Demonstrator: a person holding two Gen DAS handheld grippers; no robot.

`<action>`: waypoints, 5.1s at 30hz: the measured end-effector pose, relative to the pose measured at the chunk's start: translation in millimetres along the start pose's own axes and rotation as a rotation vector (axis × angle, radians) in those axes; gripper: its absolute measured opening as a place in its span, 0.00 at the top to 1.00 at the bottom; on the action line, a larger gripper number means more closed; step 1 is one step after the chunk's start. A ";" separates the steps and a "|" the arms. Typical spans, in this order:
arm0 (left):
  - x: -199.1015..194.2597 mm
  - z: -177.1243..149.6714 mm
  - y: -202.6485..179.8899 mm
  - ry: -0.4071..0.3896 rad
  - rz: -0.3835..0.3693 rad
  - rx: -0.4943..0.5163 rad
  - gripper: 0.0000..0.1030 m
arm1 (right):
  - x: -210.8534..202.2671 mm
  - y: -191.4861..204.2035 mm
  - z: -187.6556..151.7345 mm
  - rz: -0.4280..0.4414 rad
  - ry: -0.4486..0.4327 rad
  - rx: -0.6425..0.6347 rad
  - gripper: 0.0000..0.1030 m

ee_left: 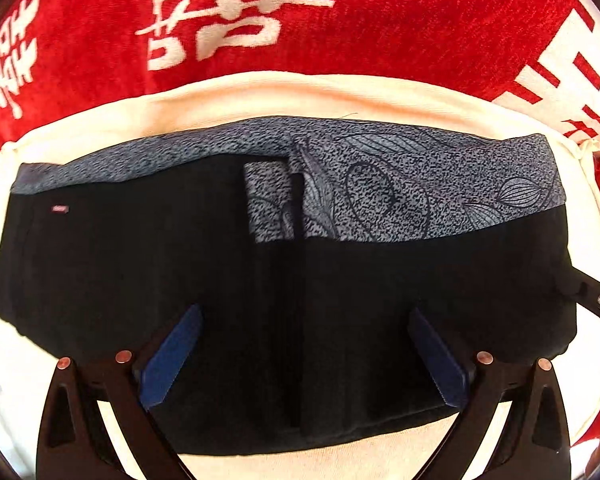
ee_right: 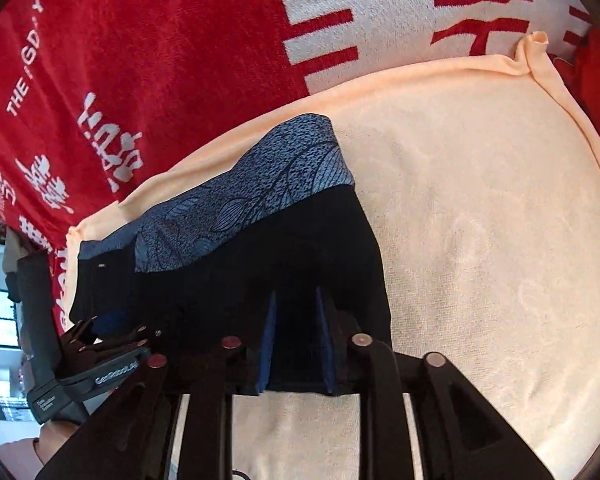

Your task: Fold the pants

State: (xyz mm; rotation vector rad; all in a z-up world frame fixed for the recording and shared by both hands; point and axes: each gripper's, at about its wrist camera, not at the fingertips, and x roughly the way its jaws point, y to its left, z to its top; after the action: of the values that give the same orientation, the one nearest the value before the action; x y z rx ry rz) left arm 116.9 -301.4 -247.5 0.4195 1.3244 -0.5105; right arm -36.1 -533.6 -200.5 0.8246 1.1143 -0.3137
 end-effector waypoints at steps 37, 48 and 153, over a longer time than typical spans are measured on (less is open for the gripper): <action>-42.1 -26.8 9.0 -0.029 0.022 0.023 0.00 | -18.2 51.3 -78.6 -0.077 0.081 0.001 0.40; -51.3 -52.4 138.9 0.033 0.104 -0.076 0.00 | 78.0 153.0 -35.9 -0.135 0.145 -0.158 0.37; -43.0 -75.2 246.6 -0.308 0.325 0.040 0.65 | 226.8 528.6 -13.6 -0.015 0.745 -0.855 0.20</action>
State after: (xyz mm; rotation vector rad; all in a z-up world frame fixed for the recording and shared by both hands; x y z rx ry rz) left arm 191.1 -52.3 -219.9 0.5542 0.9286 -0.3139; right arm 373.6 -130.2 -178.2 0.1372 1.7538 0.4933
